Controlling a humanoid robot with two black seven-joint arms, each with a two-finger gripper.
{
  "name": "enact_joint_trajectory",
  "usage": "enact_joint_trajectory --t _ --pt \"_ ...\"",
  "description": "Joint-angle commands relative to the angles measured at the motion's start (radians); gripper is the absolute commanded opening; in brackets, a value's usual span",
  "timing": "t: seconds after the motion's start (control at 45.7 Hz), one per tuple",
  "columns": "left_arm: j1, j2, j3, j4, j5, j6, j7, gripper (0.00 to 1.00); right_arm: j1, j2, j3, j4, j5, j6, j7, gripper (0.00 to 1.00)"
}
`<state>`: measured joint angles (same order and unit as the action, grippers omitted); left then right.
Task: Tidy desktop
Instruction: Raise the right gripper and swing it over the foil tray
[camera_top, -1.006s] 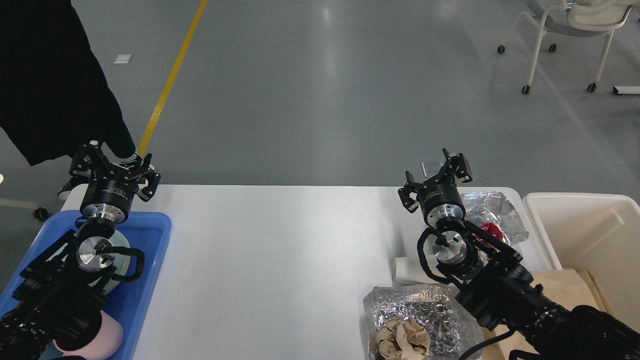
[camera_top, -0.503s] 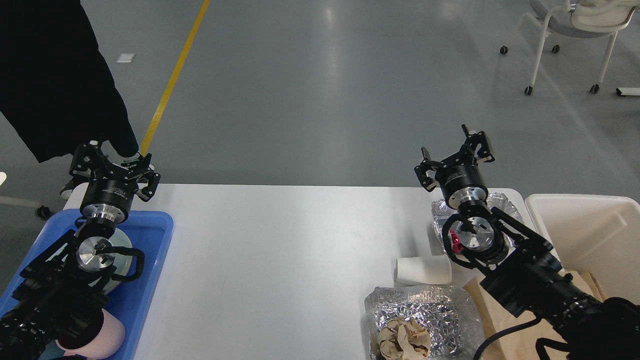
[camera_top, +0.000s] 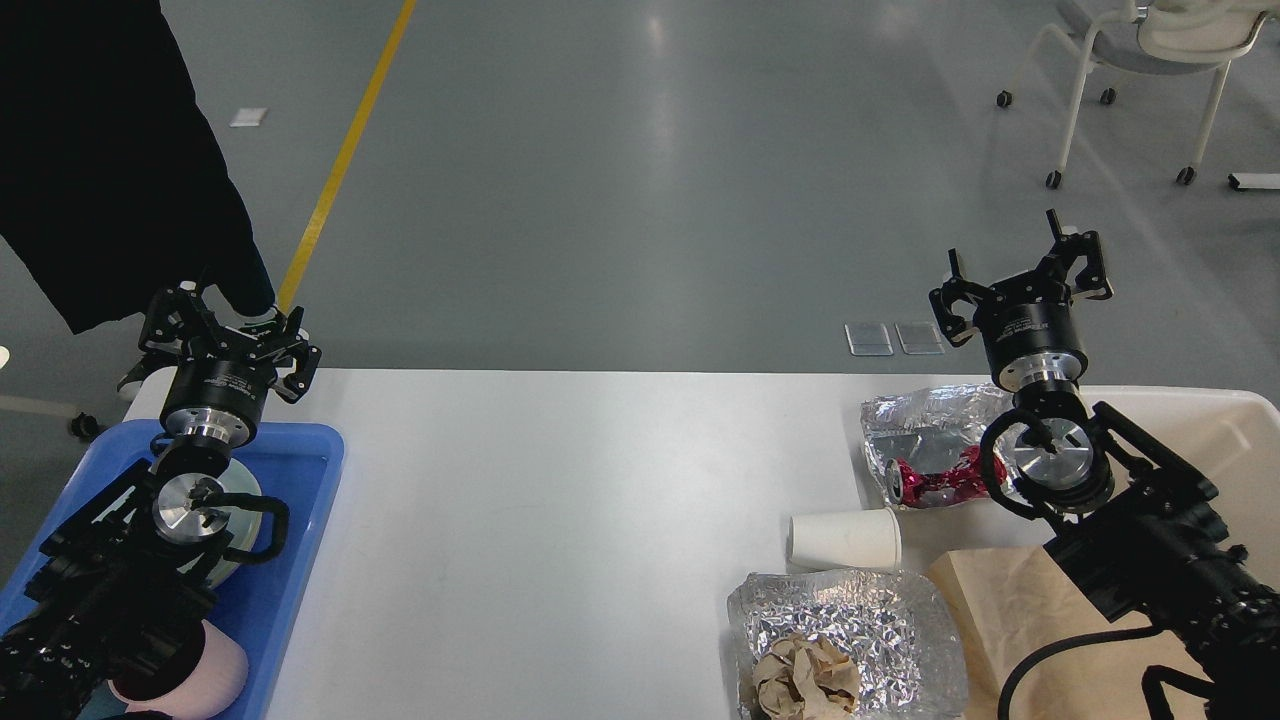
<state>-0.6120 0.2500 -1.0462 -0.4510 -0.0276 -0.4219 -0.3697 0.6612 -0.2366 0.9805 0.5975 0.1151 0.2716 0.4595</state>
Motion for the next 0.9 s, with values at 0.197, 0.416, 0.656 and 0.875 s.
enact_joint_trajectory --t 0.197,0.416,0.656,0.875 --pt "0.0 0.0 0.0 0.0 0.0 0.0 0.0 0.97 -0.06 -0.041 0.05 -0.002 0.0 -0.002 0.001 1.0" --pt "0.0 0.0 0.0 0.0 0.0 0.0 0.0 0.97 -0.072 -0.061 0.041 -0.018 -0.005 0.001 0.001 1.0" --pt "0.0 0.0 0.0 0.0 0.0 0.0 0.0 0.97 -0.106 -0.067 0.041 -0.018 -0.012 0.001 0.001 1.0" --pt "0.0 0.0 0.0 0.0 0.0 0.0 0.0 0.97 -0.126 -0.069 0.04 -0.05 -0.008 0.006 -0.004 1.0"
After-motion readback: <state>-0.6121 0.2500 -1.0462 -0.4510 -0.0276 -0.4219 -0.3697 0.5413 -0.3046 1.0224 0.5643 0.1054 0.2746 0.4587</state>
